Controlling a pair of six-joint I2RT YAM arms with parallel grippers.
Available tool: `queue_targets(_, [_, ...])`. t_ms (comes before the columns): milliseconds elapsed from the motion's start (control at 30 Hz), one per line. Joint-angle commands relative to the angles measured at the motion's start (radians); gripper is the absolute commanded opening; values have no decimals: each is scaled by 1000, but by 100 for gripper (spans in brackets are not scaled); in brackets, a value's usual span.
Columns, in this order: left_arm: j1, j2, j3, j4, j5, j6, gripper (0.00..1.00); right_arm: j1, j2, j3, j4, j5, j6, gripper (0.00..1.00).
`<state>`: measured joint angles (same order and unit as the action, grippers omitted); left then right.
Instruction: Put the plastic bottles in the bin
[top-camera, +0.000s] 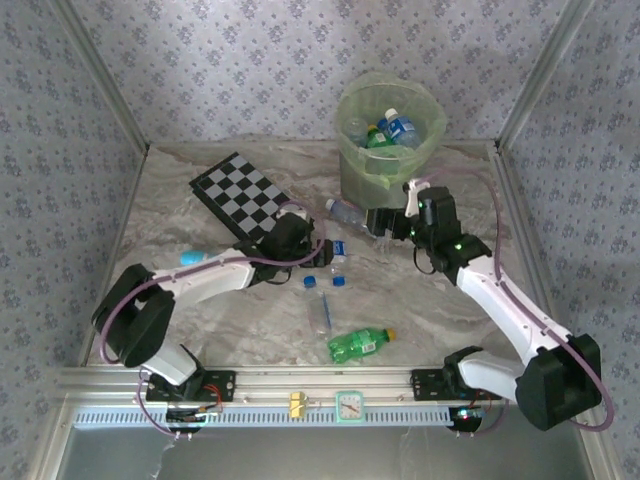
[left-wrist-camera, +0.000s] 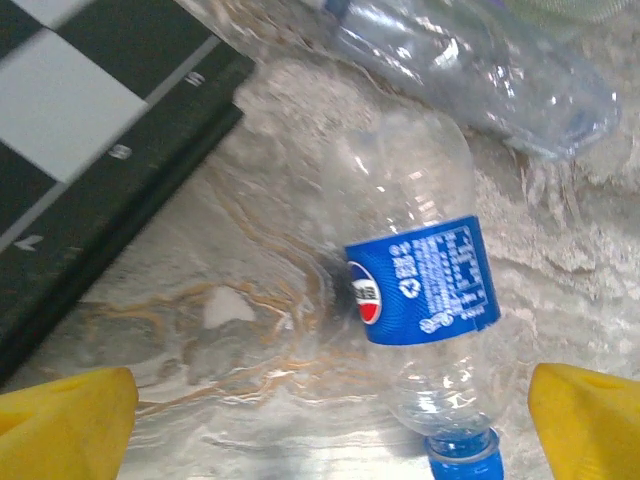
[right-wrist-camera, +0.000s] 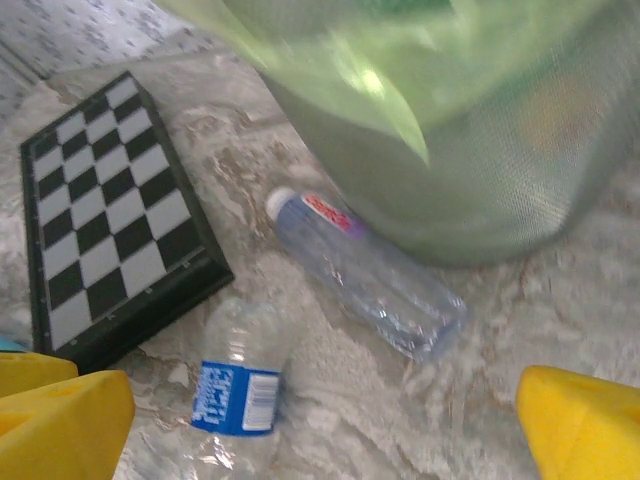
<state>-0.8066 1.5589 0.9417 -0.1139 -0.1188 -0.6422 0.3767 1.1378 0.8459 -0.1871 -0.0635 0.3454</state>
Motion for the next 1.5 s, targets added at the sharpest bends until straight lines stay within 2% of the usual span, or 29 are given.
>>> queue_targets(0, [-26, 70, 81, -67, 23, 26, 100, 2, -27, -43, 95, 52, 101, 100])
queue_targets(167, [-44, 182, 194, -135, 13, 43, 100, -2, -24, -65, 126, 73, 123, 100])
queue_targets(400, [-49, 337, 331, -149, -21, 22, 99, -10, -34, -73, 127, 83, 124, 100])
queue_targets(700, [-45, 438, 428, -173, -91, 31, 93, -27, -96, -107, 99, 102, 119, 100])
queue_targets(1033, [-27, 472, 430, -153, -58, -2, 74, -49, -118, -115, 86, 97, 121, 100])
queue_targets(1200, [-20, 466, 416, -142, -47, -10, 60, -52, -124, -117, 82, 96, 119, 100])
queue_targets(1467, [12, 308, 326, -84, -69, -6, 55, -57, -133, -126, 87, 99, 121, 100])
